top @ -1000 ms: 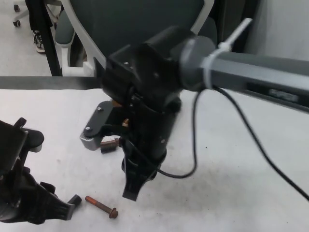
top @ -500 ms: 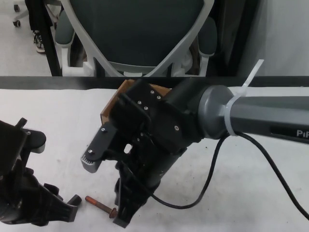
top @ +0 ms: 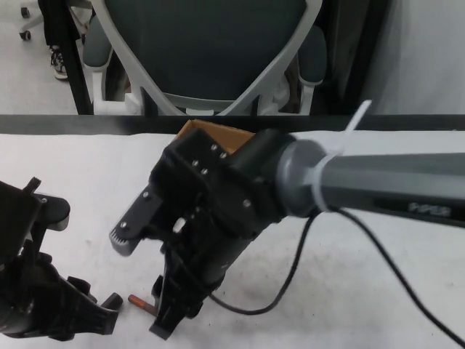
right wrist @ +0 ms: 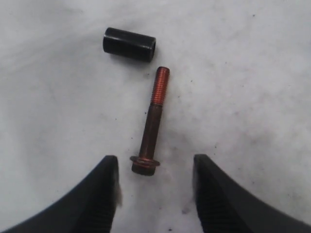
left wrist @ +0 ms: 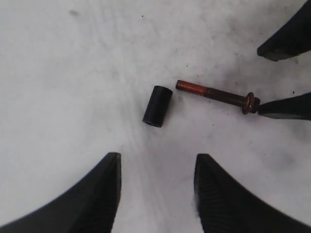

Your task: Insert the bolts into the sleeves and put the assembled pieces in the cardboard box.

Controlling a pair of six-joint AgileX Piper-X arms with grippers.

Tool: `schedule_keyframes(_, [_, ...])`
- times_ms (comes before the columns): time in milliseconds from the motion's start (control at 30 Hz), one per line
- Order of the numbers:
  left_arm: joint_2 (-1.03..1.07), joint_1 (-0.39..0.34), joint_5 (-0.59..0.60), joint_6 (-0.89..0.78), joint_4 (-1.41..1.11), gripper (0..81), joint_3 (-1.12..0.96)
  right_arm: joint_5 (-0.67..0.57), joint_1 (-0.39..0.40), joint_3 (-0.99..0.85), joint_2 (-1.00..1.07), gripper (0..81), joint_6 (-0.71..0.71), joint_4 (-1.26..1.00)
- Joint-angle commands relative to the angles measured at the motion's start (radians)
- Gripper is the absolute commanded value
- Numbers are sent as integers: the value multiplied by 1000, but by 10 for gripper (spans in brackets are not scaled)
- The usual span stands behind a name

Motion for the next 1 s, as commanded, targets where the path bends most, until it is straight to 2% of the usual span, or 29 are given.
schedule_keyframes(0, [0, 2, -6, -8, -5, 447, 0, 3, 4, -33, 32, 456, 3, -4])
schedule_keyframes(267, [0, 2, -6, -8, -5, 447, 0, 3, 16, -91, 107, 456, 3, -5])
schedule_keyframes(367, [0, 2, -6, -8, -5, 447, 0, 49, 17, -93, 120, 453, 5, -4])
schedule_keyframes(433, [0, 2, -6, -8, -5, 447, 0, 89, 17, -93, 124, 407, 5, -4])
schedule_keyframes(467, [0, 2, -6, -8, -5, 447, 0, 99, 17, -93, 127, 359, 5, -4])
schedule_keyframes(567, [0, 2, -6, -8, -5, 447, 0, 99, 13, -93, 126, 141, 5, -4])
schedule_keyframes(600, [0, 2, -6, -8, -5, 447, 0, 99, 11, -93, 126, 42, 5, -2])
schedule_keyframes(633, [0, 2, -6, -8, -5, 447, 0, 99, 9, -93, 126, 3, 10, 0])
schedule_keyframes(967, [0, 2, 11, -8, -18, 447, 0, 113, -65, -87, 115, 2, 15, 104])
